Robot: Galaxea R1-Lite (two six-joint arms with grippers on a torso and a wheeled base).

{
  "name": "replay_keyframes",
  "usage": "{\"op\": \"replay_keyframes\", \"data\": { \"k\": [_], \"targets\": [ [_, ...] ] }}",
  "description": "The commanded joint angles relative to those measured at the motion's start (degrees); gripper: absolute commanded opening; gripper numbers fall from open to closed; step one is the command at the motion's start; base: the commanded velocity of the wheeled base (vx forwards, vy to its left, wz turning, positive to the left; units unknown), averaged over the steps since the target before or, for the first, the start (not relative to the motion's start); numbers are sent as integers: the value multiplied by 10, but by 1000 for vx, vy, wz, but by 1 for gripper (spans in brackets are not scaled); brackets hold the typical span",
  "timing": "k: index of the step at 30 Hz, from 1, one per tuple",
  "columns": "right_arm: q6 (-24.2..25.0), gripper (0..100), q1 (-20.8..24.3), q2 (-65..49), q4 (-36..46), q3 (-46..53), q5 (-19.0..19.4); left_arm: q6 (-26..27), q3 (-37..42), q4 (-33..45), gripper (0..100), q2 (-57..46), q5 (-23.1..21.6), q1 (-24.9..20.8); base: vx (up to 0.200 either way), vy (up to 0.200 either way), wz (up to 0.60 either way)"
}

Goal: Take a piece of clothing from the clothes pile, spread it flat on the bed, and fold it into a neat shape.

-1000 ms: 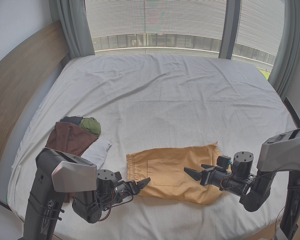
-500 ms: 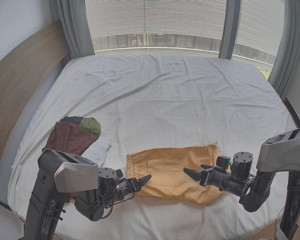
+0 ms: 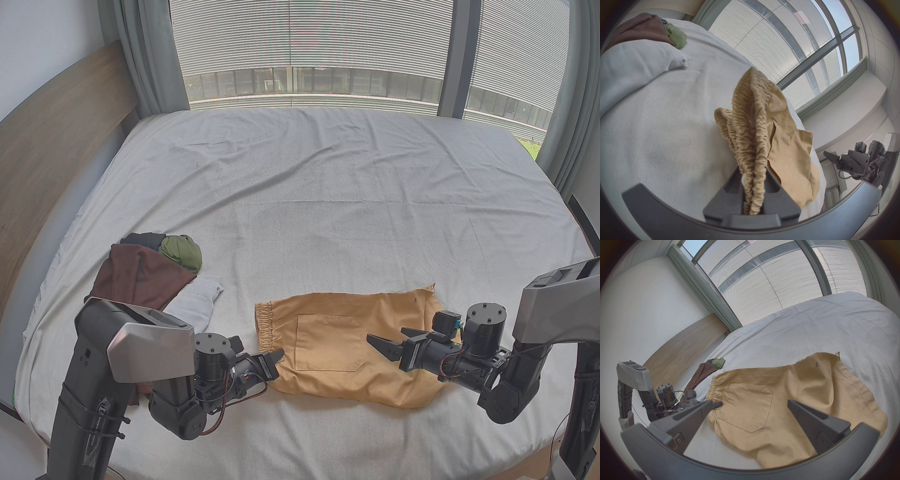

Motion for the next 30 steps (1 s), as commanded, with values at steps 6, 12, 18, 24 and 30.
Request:
{"op": "replay_keyframes", "data": {
  "k": [6, 12, 18, 24, 30],
  "targets": [
    [0, 100, -4, 1, 1, 1, 1, 2, 22, 0, 0, -65, -3, 54, 0, 0, 0],
    [0, 100, -5, 4, 0, 0, 1, 34, 80, -1, 0, -93, -3, 76, 0, 0, 0],
    [0, 100, -4, 5, 0, 0, 1, 38, 105, -1, 0, -112, -4, 97, 0, 0, 0],
    [0, 100, -4, 5, 1, 1, 1, 58, 136, -1, 0, -127, -16, 124, 0, 0, 0],
    [0, 100, -2, 5, 1, 1, 1, 88, 161, -3, 0, -135, -39, 164, 0, 0, 0]
  ]
}}
